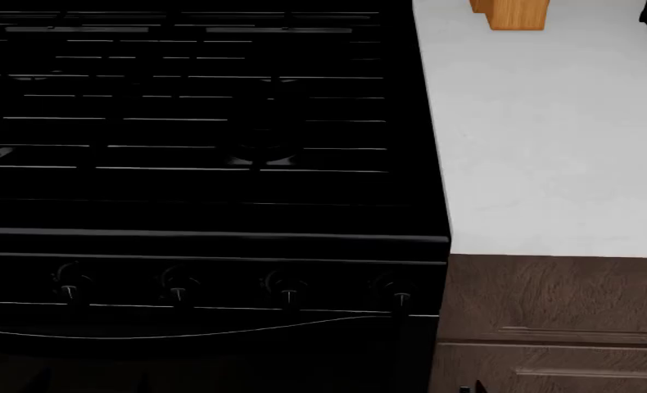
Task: Press the start button on the microwave
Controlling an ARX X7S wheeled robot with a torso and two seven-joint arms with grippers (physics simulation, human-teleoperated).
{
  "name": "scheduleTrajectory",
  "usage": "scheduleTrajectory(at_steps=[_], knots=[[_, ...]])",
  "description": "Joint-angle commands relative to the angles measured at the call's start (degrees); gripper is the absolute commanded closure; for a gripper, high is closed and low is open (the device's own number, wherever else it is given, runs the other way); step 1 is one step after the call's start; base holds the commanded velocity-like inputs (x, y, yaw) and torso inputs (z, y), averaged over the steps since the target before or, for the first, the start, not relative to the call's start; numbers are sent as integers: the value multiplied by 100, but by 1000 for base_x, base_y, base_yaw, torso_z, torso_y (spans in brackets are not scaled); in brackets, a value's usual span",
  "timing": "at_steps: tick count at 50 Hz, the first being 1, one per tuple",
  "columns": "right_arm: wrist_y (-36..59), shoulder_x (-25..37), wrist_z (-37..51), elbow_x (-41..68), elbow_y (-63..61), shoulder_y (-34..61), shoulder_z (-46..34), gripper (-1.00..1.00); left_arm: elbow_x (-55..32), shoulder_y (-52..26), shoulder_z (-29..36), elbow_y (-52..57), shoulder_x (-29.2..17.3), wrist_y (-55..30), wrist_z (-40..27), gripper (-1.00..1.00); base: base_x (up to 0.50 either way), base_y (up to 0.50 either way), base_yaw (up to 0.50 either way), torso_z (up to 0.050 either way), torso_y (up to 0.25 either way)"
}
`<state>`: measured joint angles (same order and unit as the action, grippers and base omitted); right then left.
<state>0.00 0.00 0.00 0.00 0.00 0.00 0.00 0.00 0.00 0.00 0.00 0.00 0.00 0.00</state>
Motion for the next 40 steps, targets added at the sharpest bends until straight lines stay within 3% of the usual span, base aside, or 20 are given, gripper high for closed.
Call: scheduleTrajectory(at_steps=[1, 30, 40], knots=[[-47, 151, 191, 151, 47, 6, -192, -100, -86, 0, 102, -55, -86, 55, -101, -100, 0, 0, 0, 0, 0], [-187, 415, 688, 475, -26, -181, -463, -100, -88, 60, 515, 130, -463, 123, -652, -100, 0, 0, 0, 0, 0], [73, 542, 790, 546, -685, -190, -520, -100, -258, 37, 519, 968, -511, -522, -740, -100, 0, 0, 0, 0, 0]])
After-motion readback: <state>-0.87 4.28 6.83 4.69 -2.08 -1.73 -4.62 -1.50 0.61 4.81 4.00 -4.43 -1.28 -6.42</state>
